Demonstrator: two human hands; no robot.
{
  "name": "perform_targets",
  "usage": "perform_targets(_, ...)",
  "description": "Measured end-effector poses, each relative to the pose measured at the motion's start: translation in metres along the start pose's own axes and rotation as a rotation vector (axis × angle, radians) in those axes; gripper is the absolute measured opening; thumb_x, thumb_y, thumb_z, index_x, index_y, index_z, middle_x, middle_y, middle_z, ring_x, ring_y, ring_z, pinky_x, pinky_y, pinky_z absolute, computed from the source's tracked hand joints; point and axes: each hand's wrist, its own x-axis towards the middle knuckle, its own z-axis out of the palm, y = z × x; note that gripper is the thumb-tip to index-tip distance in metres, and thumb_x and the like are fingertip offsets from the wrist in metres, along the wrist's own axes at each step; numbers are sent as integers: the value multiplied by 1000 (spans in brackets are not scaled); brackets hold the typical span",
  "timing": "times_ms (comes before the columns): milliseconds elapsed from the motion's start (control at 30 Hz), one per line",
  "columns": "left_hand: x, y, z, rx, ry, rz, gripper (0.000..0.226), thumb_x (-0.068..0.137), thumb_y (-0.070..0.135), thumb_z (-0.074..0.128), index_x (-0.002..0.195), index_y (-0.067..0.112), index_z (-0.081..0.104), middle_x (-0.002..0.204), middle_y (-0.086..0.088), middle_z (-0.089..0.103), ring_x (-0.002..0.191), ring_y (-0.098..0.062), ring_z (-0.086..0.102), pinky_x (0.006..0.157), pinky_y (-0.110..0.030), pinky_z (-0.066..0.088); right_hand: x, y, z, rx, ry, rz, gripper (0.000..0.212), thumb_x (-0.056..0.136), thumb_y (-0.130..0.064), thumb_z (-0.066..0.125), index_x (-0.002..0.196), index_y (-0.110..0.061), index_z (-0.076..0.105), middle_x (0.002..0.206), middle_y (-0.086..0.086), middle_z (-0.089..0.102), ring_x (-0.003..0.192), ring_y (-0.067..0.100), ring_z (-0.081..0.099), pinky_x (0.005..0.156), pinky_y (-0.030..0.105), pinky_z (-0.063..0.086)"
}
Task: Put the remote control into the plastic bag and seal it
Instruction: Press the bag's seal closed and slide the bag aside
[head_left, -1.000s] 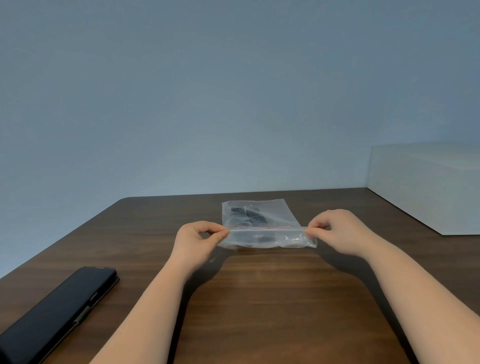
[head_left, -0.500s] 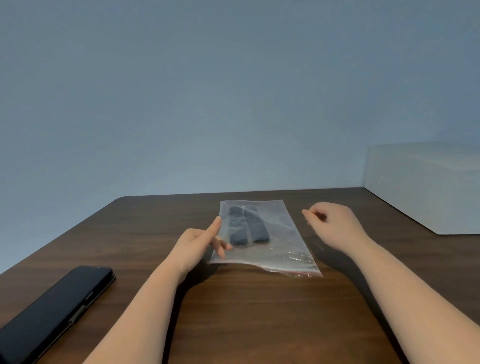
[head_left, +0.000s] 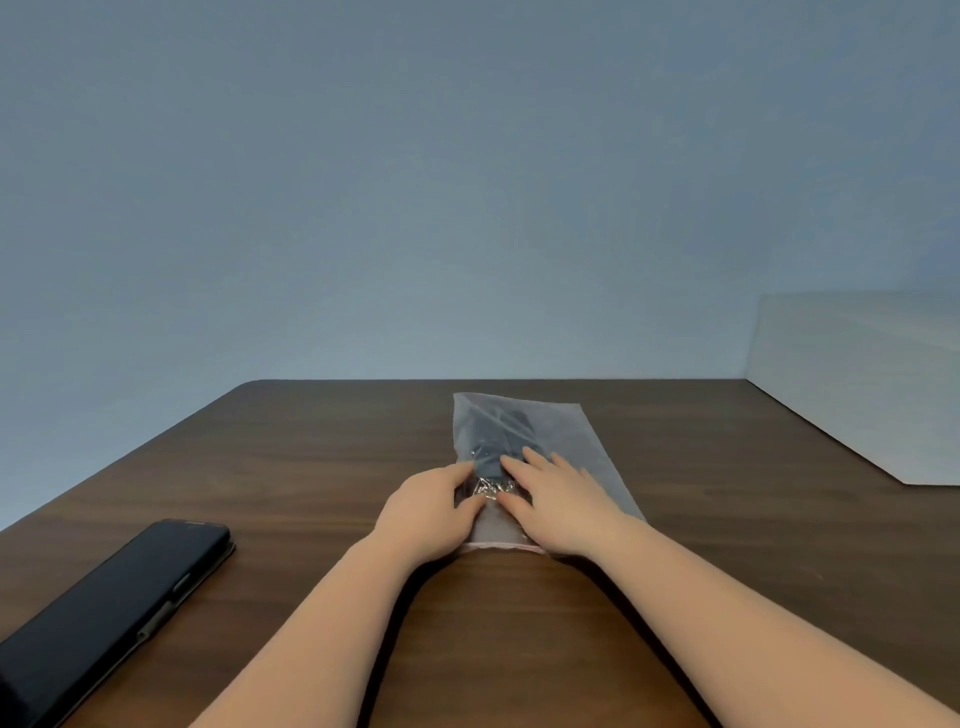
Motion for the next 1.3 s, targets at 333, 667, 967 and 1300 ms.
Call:
perform_targets(333, 26, 42, 27, 175, -52, 61, 32, 92, 37, 40, 117, 18, 49, 118, -6, 63, 108, -28, 57, 89, -39, 48, -7, 64, -10, 0, 59, 139, 60, 94, -56, 30, 141, -19, 36, 146, 4, 44, 135, 23, 38, 112, 45, 31)
perform_targets(667, 73, 97, 73, 168, -69, 104, 25, 93, 35, 38, 105, 17, 49, 112, -8, 63, 104, -30, 57, 79, -37, 43, -18, 148, -32, -37, 49, 298, 67, 95, -56, 27, 143, -10, 35, 152, 6, 36, 138, 23, 35, 115, 44, 21)
perform_targets(967, 129, 153, 125, 168, -82, 133, 29, 92, 36, 37, 108, 15, 48, 111, -10, 63, 102, -31, 57, 79, -40, 45, -14, 223, -56, -70, 39, 404, 69, 95, -57, 28, 143, -9, 35, 152, 9, 35, 135, 29, 39, 108, 41, 32)
perform_targets(1300, 170, 200, 164, 152, -104, 144, 31, 93, 35, 36, 110, 12, 48, 115, -10, 60, 105, -31, 55, 77, -38, 42, -9, 278, -75, -189, 24, 547, 62, 95, -55, 28, 130, -9, 51, 139, 13, 52, 123, 30, 51, 96, 40, 43)
